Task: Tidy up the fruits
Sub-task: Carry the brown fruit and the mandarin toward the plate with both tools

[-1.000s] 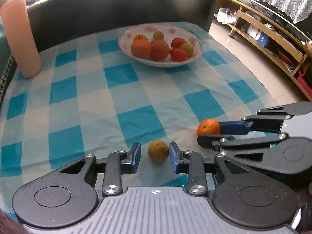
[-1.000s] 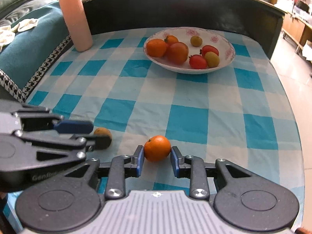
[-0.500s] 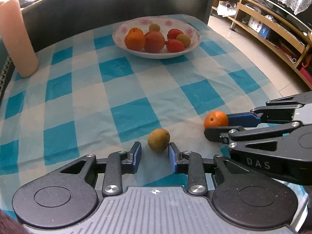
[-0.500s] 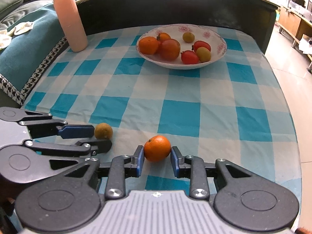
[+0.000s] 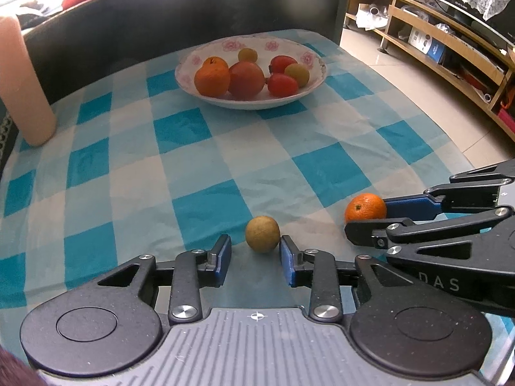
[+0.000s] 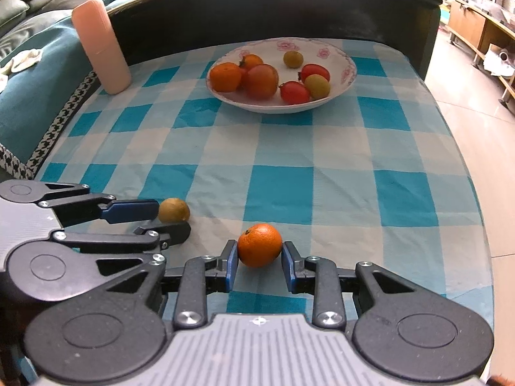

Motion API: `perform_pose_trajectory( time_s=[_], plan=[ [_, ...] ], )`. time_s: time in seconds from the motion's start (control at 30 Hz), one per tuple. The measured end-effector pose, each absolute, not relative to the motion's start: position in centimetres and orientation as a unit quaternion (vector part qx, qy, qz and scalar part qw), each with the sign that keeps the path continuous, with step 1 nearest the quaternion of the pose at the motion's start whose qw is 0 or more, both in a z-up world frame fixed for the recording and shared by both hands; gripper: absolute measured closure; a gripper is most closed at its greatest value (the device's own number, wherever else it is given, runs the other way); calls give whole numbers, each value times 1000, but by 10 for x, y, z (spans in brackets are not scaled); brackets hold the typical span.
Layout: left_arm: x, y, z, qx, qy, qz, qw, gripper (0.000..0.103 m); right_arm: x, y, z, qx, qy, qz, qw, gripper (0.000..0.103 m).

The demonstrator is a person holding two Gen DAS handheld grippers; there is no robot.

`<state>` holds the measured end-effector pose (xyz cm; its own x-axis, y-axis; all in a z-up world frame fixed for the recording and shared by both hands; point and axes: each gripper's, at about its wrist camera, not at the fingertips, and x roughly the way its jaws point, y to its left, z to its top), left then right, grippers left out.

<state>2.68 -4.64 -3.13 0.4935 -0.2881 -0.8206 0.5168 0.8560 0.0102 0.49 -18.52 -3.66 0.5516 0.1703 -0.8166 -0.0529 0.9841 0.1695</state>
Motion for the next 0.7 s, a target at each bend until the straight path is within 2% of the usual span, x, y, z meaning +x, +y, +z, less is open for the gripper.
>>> perform_pose_trajectory(
  time_s=[0.13, 0.2, 0.7],
  plan=[
    [30, -51, -32, 126, 444, -236, 855, 67, 5, -189, -36, 66, 469, 59, 879, 60],
    [29, -54, -32, 129, 444, -236, 854, 72, 5, -190, -37, 66, 470, 57, 878, 60],
    [14, -53, -19, 132, 439, -237, 857, 73, 1, -191, -27, 71, 455, 58, 886, 60]
  ],
)
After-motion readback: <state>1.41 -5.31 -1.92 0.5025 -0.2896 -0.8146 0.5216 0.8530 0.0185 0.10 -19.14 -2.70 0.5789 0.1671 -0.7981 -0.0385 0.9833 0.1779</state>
